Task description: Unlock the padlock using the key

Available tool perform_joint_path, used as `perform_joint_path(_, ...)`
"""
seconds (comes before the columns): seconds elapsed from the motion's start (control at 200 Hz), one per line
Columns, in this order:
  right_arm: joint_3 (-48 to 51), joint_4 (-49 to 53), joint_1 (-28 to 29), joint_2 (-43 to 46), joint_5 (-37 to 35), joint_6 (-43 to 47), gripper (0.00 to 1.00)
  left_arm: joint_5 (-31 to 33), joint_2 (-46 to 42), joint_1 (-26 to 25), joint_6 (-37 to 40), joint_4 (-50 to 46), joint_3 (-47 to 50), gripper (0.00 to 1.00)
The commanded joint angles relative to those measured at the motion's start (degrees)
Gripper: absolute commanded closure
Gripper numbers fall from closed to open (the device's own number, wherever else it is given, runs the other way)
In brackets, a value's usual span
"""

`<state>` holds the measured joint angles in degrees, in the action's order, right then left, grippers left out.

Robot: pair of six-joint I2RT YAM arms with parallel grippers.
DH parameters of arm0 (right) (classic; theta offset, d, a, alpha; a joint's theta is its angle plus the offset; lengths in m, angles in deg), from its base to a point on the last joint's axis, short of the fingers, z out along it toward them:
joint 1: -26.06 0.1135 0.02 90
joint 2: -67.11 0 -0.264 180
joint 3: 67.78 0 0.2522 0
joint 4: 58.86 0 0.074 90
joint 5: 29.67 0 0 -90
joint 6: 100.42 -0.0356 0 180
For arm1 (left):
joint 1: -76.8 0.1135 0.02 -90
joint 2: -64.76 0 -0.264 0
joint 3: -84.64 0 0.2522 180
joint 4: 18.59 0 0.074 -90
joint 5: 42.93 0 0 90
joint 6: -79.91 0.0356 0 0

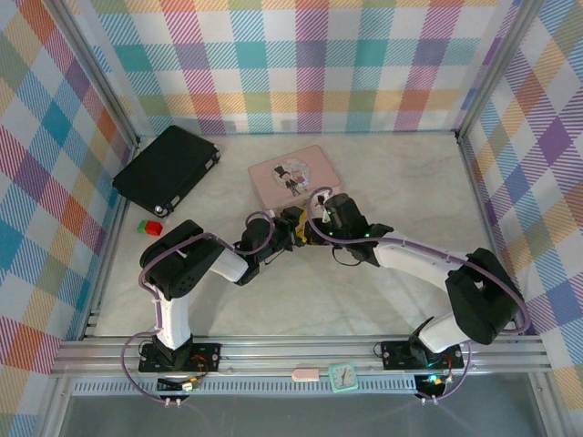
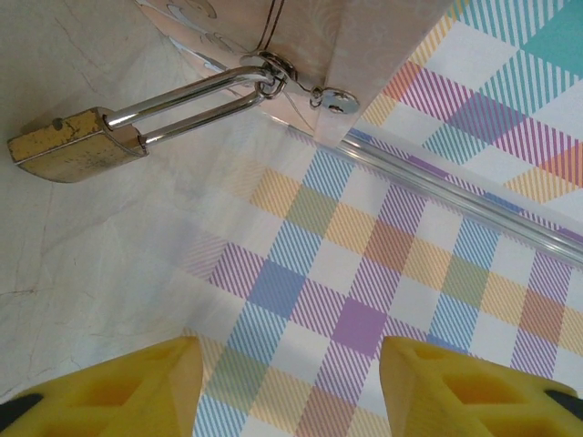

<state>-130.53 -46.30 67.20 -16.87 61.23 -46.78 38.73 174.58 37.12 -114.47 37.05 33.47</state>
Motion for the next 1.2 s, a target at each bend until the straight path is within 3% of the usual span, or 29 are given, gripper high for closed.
perform_joint_path(0.0, 0.83, 0.16, -0.45, 2.12, -0.43, 1.58, 1.0, 0.43, 0.39, -0.22, -1.18, 2.93, -0.63, 0.5)
perform_joint_path(0.215, 1.18, -0.02, -0.45, 2.36, -0.3, 1.53, 1.0, 0.36, 0.88, -0.15, -0.92, 3.27, -0.86, 0.71)
perform_joint_path(0.555, 2.49, -0.13, -0.54, 4.48, -0.81, 1.54, 1.0, 0.43, 1.14, -0.22, -0.68, 3.02, -0.65, 0.74)
perform_joint_path(0.77, 2.8, -0.29, -0.63, 4.27, -0.19, 1.2, 1.0, 0.17, 1.12, -0.18, -0.6, 2.97, -0.91, 0.91)
perform_joint_path(0.99, 2.62, 0.26, -0.63, 4.75, -0.25, 1.49, 1.0, 0.34, 0.82, -0.22, 0.09, 2.63, -0.65, 0.99)
perform_joint_path(1.125, 3.51, 0.18, -1.26, 6.54, 0.02, 1.86, 0.71, -0.31, -0.23, -0.05, 3.89, 1.82, -1.08, 1.0)
perform_joint_path(1.195, 3.61, -0.4, -2.49, 7.55, 3.11, 2.46, 0.63, -0.96, -1.48, 0.21, 7.65, 0.46, -1.61, 1.0)
